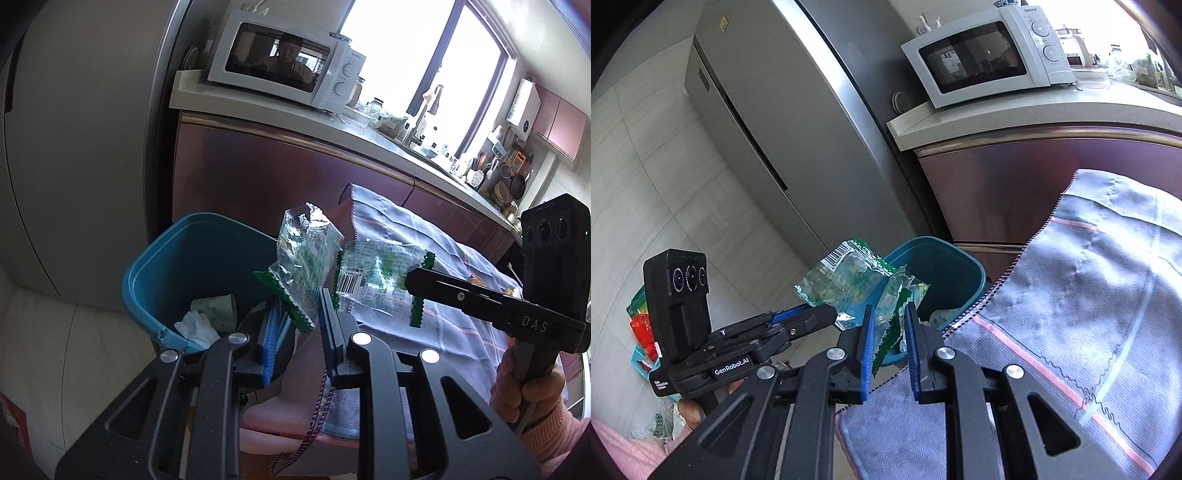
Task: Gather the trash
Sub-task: 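Open the left gripper over the bin while the right gripper releases its wrapper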
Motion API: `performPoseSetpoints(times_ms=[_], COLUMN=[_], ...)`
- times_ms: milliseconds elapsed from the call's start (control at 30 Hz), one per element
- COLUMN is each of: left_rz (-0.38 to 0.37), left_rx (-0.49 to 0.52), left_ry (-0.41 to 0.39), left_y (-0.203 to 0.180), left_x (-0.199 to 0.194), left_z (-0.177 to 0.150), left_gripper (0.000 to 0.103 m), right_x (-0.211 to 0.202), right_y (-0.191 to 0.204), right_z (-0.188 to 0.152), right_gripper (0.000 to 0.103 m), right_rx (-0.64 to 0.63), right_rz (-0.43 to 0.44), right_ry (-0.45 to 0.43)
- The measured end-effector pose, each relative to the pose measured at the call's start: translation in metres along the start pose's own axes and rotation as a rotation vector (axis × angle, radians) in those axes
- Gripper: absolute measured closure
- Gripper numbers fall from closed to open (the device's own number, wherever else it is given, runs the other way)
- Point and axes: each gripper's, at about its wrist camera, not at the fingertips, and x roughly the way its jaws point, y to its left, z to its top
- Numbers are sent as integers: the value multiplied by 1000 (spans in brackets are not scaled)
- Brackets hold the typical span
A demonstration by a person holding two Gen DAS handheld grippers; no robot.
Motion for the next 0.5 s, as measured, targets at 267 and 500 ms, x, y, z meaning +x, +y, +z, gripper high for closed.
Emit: performPoseSetpoints(times_ms=[267, 500], left_rz=[37, 57], left_rx=[-33, -55], left_ry=[11, 33], left_y=[15, 25], left_x=[10, 26], left_z=[2, 1], left_gripper=[82, 82], right_x=[27, 48], right_y=[-1, 3], right_z=[6, 13], right_gripper=[88, 93], right_rx=[-12, -17], right_rz=[-18, -41], right_ry=[32, 71])
